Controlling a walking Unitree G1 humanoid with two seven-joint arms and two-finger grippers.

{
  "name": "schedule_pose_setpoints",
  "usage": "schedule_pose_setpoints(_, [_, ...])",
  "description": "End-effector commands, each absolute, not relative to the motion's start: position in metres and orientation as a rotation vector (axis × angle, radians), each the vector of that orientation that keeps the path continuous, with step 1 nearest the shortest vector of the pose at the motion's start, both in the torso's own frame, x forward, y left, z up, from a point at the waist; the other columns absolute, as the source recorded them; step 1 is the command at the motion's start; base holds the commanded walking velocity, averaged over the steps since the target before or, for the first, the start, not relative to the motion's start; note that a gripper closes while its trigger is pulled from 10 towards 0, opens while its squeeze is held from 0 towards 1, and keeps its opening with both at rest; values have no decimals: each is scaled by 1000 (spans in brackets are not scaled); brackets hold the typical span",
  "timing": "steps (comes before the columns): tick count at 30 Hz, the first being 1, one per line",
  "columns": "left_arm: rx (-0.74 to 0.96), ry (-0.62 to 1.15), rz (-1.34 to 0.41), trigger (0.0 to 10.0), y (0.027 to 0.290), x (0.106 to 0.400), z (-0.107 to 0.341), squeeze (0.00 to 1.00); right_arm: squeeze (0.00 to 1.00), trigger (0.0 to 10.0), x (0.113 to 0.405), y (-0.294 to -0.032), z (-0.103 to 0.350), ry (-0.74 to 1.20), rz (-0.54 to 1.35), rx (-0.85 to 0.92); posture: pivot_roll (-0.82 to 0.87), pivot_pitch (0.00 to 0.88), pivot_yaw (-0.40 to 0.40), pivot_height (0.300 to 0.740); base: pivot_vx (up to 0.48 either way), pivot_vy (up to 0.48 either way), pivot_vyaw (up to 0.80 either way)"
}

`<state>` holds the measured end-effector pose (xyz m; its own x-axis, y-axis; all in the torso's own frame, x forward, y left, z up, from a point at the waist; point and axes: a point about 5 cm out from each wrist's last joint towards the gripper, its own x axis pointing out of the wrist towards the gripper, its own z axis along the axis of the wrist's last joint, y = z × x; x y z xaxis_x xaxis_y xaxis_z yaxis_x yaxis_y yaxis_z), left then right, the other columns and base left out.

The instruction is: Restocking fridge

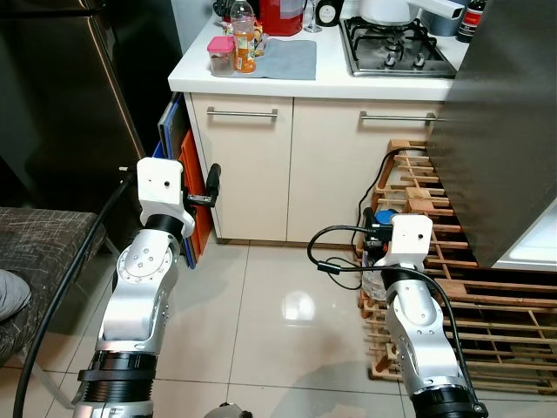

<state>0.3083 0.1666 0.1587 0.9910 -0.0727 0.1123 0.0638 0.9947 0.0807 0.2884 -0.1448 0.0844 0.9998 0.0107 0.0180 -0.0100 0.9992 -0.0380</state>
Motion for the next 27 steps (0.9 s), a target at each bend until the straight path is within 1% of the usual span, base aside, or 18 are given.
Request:
schedule_pose_setpoints(1, [79,-126,-71,10000,164,311,160,0,0,0,294,-146,95,-65,19,-40,-56,0,27,740,0,0,0])
schedule_pose_setpoints(7, [65,-124,-63,10000,164,312,159,0,0,0,294,-151,93,-50,14,-60,-65,0,21,740,0,0,0])
schedule_pose_setpoints(14, [55,-116,-68,10000,163,309,153,0,0,0,286,-155,83,-26,33,-105,-74,0,14,740,0,0,-709])
schedule_pose_setpoints(25, [40,-126,-69,10000,159,316,150,0,0,0,289,-160,87,-42,34,-111,-99,0,-8,740,0,0,-694])
schedule_pose_setpoints(27, [-20,-126,-120,10000,155,313,146,0,0,0,288,-166,91,-68,-1,-104,-106,0,-12,740,0,0,-700])
